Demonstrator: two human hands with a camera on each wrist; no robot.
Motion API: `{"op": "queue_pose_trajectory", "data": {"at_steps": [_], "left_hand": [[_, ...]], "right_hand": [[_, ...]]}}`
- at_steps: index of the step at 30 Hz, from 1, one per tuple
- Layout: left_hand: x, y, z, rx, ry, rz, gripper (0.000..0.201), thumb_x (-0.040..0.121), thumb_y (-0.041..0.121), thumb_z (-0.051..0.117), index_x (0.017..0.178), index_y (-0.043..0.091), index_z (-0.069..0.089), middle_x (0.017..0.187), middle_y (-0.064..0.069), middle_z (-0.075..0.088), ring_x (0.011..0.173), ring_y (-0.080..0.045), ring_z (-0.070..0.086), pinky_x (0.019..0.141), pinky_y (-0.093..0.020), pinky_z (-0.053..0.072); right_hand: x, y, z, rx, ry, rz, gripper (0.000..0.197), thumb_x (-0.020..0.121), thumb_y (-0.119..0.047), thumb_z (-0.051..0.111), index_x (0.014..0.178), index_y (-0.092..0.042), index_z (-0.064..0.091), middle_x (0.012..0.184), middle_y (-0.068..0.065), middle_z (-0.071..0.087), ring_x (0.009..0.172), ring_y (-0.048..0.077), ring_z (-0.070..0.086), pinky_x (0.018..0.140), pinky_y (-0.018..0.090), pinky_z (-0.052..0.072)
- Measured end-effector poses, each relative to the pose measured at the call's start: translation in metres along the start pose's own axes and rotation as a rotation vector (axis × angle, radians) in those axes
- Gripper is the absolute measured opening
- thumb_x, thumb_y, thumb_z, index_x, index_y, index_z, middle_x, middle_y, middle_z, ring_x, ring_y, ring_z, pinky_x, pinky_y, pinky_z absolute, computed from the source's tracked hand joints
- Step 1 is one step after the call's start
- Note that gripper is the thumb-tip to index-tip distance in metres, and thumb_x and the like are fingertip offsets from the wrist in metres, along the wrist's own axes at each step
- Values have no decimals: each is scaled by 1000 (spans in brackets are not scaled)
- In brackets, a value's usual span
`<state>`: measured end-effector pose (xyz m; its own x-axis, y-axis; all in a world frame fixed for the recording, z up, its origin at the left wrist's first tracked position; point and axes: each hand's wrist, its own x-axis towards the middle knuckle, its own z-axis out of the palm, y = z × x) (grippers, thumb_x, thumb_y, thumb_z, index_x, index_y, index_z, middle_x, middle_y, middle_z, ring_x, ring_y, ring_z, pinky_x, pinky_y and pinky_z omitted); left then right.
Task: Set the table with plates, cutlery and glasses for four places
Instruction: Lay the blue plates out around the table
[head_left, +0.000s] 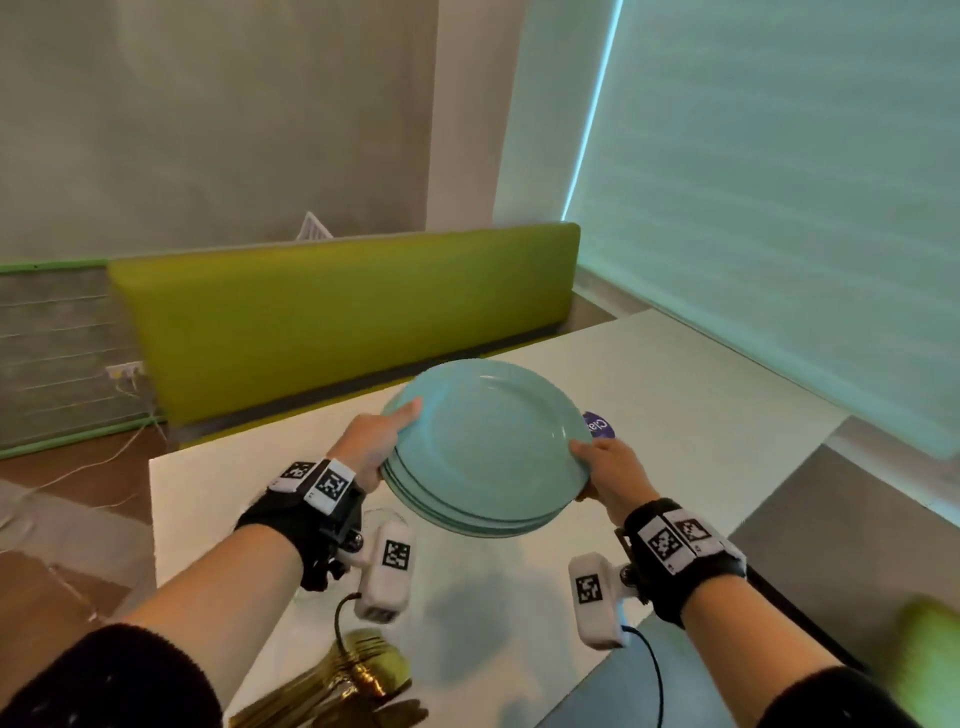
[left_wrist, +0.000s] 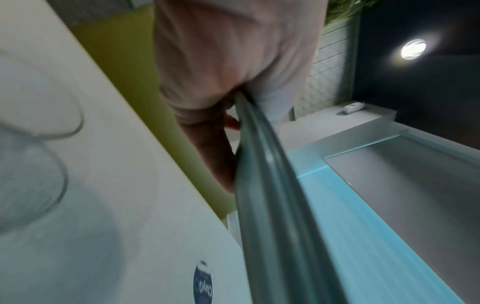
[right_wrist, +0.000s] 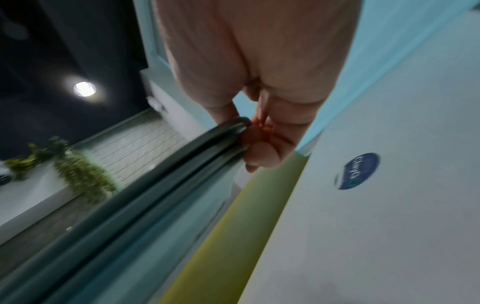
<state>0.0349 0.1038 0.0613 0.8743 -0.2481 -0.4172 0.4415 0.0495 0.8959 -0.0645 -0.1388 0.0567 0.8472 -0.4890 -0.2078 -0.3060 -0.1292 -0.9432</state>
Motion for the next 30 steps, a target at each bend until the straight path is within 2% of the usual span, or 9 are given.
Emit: {"op": "queue_pose_trajectory", "data": {"at_steps": [3, 8, 12, 16, 19, 21, 24, 26, 30], "left_hand": [[1, -25, 20, -69, 8, -57, 56, 86, 44, 61, 114, -5, 57, 96, -17, 68, 75, -28, 65, 69, -36, 55], [12, -49, 37, -53, 60, -65, 56, 90, 47, 54, 124, 2, 54, 116, -16, 66, 97, -32, 66, 88, -45, 54], [20, -45, 41, 113, 242, -1, 52, 91, 48, 49, 121, 6, 55, 116, -12, 62, 102, -31, 62, 90, -40, 52], [31, -38, 29, 196, 416, 38, 58, 92, 48, 45, 129, 5, 51, 126, -16, 58, 112, -36, 58, 97, -40, 48], [42, -33, 15, 131, 497, 16, 59, 89, 51, 47, 128, 8, 51, 127, -11, 58, 112, -35, 58, 98, -42, 48], [47, -28, 8, 64, 545, 26, 57, 88, 50, 49, 128, 10, 52, 126, -9, 58, 110, -33, 59, 98, -46, 48], [52, -22, 0, 81, 574, 26, 61, 87, 53, 46, 132, 11, 49, 131, -10, 56, 113, -34, 57, 98, -46, 48], [53, -20, -2, 81, 580, 23, 67, 86, 56, 44, 135, 11, 46, 136, -12, 53, 117, -35, 56, 100, -46, 47], [52, -19, -2, 84, 568, 21, 61, 93, 50, 42, 136, 8, 46, 135, -10, 52, 118, -33, 55, 95, -37, 48]], "right_hand": [[-2, 17, -20, 56, 46, 47, 27, 97, -9, 43, 74, -6, 57, 70, 9, 57, 57, 22, 53, 46, 25, 47], [20, 53, -48, 103, 243, 134, 24, 97, -15, 42, 82, -2, 54, 72, 12, 53, 64, 25, 50, 61, 35, 41], [36, 76, -72, 143, 323, 198, 19, 98, -15, 41, 101, -1, 53, 75, 13, 54, 85, 32, 54, 62, 41, 49], [46, 102, -97, 81, 411, 272, 35, 98, -17, 40, 116, 10, 53, 96, 22, 56, 88, 36, 57, 84, 58, 51], [48, 121, -108, -14, 430, 325, 40, 97, -20, 39, 113, 14, 53, 94, 24, 56, 90, 37, 59, 77, 49, 54], [49, 137, -107, -36, 441, 348, 42, 97, -21, 41, 114, 15, 53, 96, 23, 58, 99, 42, 60, 82, 45, 52], [54, 166, -94, -69, 410, 394, 42, 95, -23, 43, 112, 13, 56, 106, 26, 62, 103, 44, 59, 91, 50, 49], [62, 191, -85, -61, 375, 419, 41, 94, -26, 45, 110, 10, 57, 107, 28, 63, 101, 44, 61, 91, 57, 49], [73, 229, -66, -39, 331, 466, 39, 93, -25, 46, 108, 9, 57, 107, 29, 63, 99, 44, 62, 90, 58, 49]]}}
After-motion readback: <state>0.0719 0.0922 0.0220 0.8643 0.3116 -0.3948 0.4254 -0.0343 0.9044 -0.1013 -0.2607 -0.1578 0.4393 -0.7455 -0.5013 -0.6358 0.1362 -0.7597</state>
